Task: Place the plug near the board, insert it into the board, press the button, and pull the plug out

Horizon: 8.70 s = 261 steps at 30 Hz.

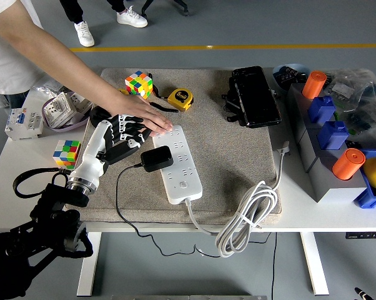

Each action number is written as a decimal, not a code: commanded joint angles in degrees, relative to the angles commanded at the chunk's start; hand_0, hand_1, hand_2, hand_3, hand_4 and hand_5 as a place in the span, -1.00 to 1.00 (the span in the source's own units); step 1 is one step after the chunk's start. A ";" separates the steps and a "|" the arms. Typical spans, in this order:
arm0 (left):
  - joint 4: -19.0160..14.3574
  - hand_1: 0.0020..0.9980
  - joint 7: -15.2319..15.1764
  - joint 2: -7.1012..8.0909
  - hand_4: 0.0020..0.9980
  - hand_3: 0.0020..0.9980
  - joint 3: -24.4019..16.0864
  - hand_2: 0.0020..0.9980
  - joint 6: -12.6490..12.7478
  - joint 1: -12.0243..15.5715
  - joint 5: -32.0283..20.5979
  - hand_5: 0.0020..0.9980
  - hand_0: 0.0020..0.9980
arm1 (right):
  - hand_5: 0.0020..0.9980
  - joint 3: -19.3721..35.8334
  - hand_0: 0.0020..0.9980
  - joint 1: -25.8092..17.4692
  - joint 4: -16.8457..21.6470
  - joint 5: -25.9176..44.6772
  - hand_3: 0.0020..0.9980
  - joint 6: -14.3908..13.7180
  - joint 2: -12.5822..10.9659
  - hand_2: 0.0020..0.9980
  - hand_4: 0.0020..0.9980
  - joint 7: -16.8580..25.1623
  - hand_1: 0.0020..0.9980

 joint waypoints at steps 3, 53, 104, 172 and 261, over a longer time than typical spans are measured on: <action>-0.14 0.16 0.24 -0.01 0.63 0.12 -0.10 0.13 -0.05 0.10 0.37 -0.43 -0.09 | 0.01 0.15 0.29 -0.10 0.01 -0.01 0.19 0.02 0.05 0.38 0.74 0.01 0.37; -10.37 -0.94 35.19 5.05 0.56 0.61 7.94 -0.71 -35.47 -9.78 36.94 -1.00 -0.90 | 0.00 0.90 0.29 -0.10 0.11 -0.19 0.18 0.18 -0.32 0.38 0.74 -0.02 0.37; -7.95 -0.90 29.07 5.13 0.32 0.48 3.99 -0.66 -29.75 -8.82 30.07 -1.00 -0.84 | -0.01 0.99 0.29 -0.08 0.24 -0.19 0.18 0.07 -0.34 0.38 0.74 0.06 0.37; 5.38 0.30 -3.61 -1.06 0.77 0.33 -23.95 0.35 -10.53 6.32 -14.47 -0.32 0.22 | 0.04 -2.00 0.28 1.81 -0.81 0.87 0.17 -1.25 0.71 0.38 0.71 -0.75 0.37; 5.36 0.31 27.77 -1.71 1.00 0.44 2.60 0.37 -16.30 -9.28 53.93 -0.27 0.19 | 0.04 0.15 0.27 -0.19 -0.15 -0.71 0.15 -1.24 0.28 0.38 0.71 -0.87 0.37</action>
